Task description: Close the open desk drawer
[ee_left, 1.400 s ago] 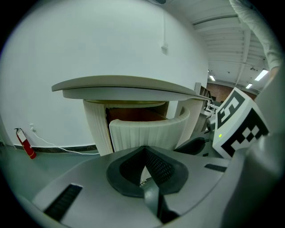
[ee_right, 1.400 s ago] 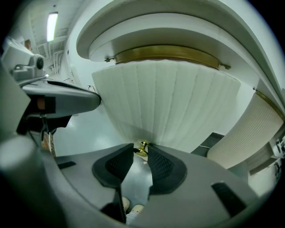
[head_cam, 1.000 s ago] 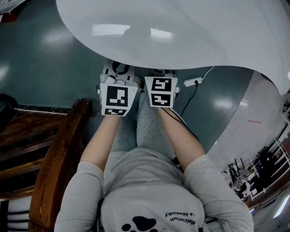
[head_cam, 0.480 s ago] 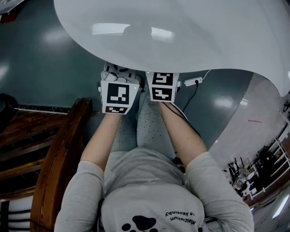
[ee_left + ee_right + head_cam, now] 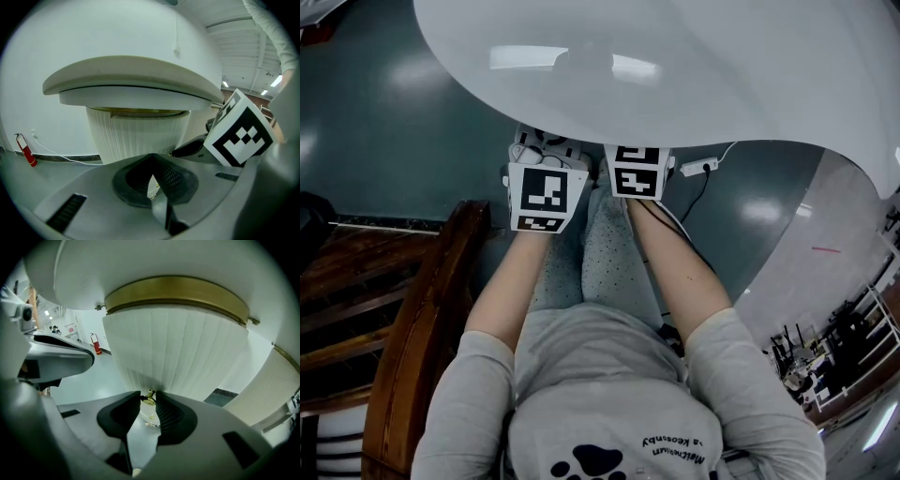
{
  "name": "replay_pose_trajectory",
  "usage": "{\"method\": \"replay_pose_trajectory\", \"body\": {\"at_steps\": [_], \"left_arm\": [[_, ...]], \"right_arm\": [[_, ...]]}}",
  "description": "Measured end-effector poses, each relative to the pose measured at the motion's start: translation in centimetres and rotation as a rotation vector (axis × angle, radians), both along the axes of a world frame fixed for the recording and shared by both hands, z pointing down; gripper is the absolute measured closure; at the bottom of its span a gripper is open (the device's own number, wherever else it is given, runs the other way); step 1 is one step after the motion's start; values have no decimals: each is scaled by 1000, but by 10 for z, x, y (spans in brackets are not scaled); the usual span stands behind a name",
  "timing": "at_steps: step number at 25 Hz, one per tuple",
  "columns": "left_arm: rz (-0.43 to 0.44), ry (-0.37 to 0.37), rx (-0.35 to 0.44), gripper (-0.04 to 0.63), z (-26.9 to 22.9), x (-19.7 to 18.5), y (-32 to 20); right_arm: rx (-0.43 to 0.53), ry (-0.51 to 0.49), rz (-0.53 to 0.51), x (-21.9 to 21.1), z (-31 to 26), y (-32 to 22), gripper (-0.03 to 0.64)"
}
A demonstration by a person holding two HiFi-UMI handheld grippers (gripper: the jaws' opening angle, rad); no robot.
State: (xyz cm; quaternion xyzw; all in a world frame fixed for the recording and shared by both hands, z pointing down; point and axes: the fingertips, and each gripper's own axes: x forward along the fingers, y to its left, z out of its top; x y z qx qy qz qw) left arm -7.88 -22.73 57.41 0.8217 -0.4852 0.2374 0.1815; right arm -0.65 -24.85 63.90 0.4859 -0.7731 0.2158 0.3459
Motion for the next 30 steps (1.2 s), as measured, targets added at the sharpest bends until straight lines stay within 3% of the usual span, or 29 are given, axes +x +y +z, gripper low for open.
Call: {"method": "replay_pose_trajectory", "body": {"at_steps": [9, 17, 30], "left_arm": [[-5, 17, -8, 586, -8, 5, 10], [-12, 3, -17, 588, -20, 16, 24], [-38, 17, -2, 588, -71, 38, 57]], "right_arm": [[-2, -30, 5, 1, -15, 16, 511], [-15, -83, -3, 9, -35, 38, 565], [7, -104, -53, 28, -97, 70, 600]]}}
